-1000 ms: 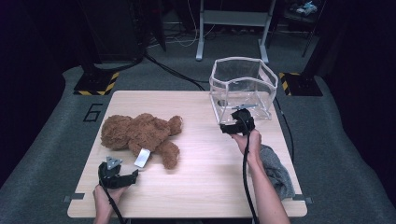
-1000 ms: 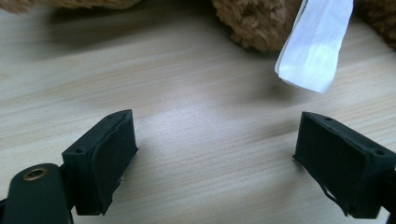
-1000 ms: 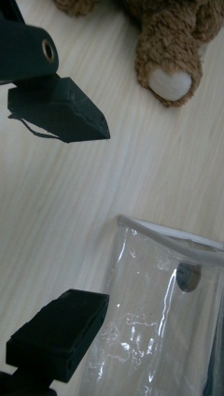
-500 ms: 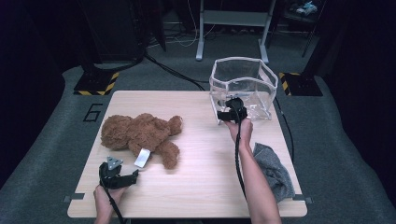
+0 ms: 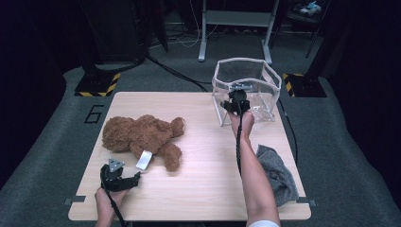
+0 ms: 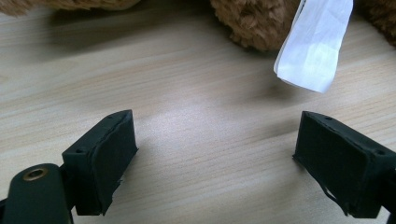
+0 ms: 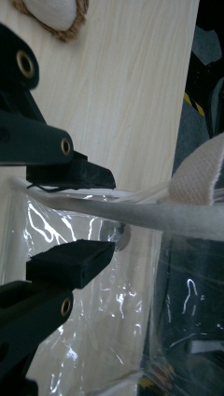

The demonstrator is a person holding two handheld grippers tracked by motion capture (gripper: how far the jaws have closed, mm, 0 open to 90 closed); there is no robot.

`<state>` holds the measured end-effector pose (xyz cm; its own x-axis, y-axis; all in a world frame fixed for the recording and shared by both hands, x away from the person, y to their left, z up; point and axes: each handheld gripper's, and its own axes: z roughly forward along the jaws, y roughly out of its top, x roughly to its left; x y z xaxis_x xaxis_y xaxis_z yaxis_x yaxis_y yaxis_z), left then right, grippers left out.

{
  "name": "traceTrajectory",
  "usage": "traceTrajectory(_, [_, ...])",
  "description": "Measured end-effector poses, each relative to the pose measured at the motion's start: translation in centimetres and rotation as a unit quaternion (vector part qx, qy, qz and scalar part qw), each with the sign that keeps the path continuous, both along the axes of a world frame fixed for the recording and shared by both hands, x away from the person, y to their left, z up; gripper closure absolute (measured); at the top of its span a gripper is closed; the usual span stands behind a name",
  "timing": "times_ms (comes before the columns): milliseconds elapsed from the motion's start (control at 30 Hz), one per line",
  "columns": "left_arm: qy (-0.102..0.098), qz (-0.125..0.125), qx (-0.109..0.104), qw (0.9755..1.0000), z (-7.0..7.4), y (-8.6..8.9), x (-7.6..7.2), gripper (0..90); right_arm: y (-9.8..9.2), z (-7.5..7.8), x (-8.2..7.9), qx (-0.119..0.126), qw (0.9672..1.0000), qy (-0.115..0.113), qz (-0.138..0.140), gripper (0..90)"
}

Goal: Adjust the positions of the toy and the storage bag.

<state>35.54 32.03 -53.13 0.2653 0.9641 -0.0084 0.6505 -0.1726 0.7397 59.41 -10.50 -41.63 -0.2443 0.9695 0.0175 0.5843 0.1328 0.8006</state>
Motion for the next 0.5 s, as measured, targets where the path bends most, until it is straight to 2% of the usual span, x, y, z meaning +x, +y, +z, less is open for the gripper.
traceTrajectory(67, [0.001,0.0,0.0,1.0,0.01,0.0,-0.02,11.9,0.03,-0.07,0.13,-0.007,1.0,0.002,0.0,69.2])
traceTrajectory(100, [0.001,0.0,0.001,1.0,0.01,0.0,-0.02,11.9,0.1,-0.15,0.24,0.0,1.0,0.002,-0.007,71.1])
traceTrajectory(367, [0.0,0.0,0.001,1.0,0.01,0.01,-0.01,11.9,0.13,-0.28,0.3,-0.005,0.9999,-0.007,-0.011,85.4])
traceTrajectory(500, [0.0,0.0,0.001,1.0,0.01,0.01,-0.01,11.9,0.27,-0.34,0.17,0.0,0.9998,-0.007,-0.018,87.2])
